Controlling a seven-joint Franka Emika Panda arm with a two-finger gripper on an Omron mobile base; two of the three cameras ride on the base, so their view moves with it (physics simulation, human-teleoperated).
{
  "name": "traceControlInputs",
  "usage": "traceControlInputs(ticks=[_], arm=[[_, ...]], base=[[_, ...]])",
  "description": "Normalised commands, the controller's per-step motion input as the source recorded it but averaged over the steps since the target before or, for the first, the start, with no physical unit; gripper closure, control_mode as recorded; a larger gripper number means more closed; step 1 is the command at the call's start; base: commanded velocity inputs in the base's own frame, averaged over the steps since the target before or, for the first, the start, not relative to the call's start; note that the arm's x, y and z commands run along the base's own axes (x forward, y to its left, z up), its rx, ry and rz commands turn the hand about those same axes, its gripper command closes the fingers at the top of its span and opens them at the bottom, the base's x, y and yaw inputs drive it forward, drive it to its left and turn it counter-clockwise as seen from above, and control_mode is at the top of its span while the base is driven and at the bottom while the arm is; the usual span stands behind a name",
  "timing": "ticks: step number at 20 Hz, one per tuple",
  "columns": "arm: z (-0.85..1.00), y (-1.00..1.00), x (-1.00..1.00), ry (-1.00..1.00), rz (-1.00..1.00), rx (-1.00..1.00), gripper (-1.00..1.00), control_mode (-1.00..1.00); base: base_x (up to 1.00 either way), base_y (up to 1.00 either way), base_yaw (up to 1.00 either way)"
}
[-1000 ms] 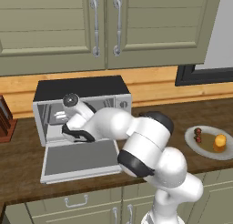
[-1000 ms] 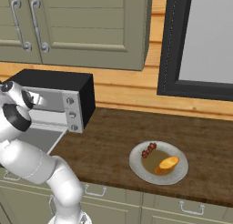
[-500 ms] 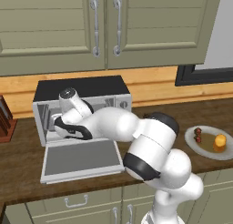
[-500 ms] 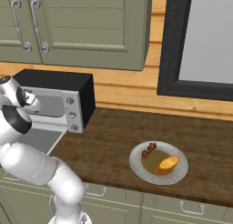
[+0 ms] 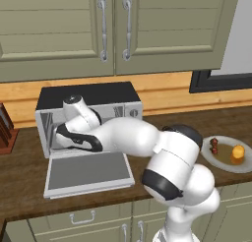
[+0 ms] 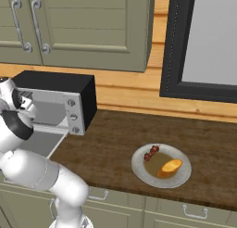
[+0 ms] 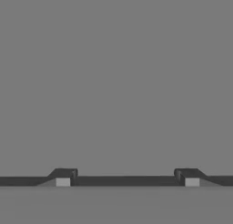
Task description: Pick up the kebab skewer and baguette bread, and place them inside the toaster oven. Close the toaster oven door and start by setting the timer.
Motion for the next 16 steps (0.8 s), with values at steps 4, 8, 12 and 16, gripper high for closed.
traceControlInputs(ticks=[4, 8, 12, 16], arm=[[-0.49, 0.00, -0.69, 0.04, 0.00, 0.00, -1.00, -1.00], [-0.31, 0.00, -0.52, 0.04, 0.00, 0.00, -1.00, -1.00], [-0.30, 0.00, -0.45, 0.03, 0.00, 0.00, -1.00, -1.00], [-0.31, 0.00, -0.56, 0.00, 0.00, 0.00, -1.00, -1.00]], base=[[0.00, 0.00, 0.00], [0.00, 0.00, 0.00], [0.00, 0.00, 0.00], [0.00, 0.00, 0.00]])
